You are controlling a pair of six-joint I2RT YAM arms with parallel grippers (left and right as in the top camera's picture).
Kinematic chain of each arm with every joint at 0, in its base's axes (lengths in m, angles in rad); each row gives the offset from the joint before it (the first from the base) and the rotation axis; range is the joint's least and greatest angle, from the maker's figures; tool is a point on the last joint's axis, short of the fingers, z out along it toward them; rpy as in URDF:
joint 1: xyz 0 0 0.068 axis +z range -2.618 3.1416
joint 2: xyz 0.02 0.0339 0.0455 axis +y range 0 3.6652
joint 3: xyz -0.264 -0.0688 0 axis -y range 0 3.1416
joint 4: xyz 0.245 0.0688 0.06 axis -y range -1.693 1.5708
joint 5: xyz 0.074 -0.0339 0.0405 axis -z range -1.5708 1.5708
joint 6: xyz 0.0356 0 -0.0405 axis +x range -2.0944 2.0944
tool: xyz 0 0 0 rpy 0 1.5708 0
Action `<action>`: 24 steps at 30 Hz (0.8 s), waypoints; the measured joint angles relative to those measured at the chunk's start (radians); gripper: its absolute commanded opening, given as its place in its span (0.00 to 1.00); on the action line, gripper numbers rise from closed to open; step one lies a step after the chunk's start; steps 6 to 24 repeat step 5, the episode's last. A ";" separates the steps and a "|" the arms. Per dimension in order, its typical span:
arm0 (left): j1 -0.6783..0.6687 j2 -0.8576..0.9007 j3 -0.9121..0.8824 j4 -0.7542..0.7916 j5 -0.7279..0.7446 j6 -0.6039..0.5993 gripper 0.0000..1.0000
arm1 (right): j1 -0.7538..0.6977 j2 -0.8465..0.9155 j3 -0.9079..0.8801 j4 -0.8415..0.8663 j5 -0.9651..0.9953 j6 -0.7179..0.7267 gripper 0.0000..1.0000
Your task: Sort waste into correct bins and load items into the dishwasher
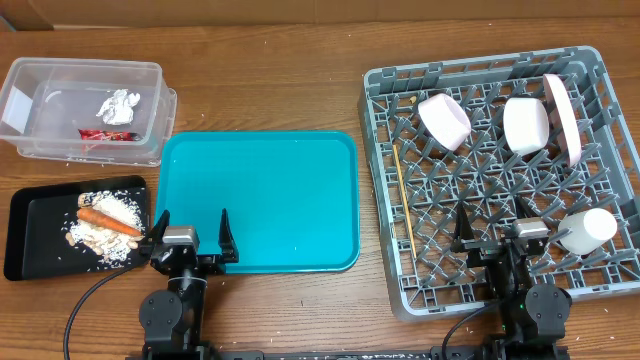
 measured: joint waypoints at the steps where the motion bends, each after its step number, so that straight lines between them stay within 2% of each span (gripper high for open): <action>1: 0.000 0.000 0.000 0.000 0.000 0.000 1.00 | 0.000 0.000 0.000 0.000 0.000 0.000 1.00; 24: 0.000 0.000 0.000 0.000 0.000 0.000 1.00 | 0.000 0.000 0.000 0.000 0.000 0.000 1.00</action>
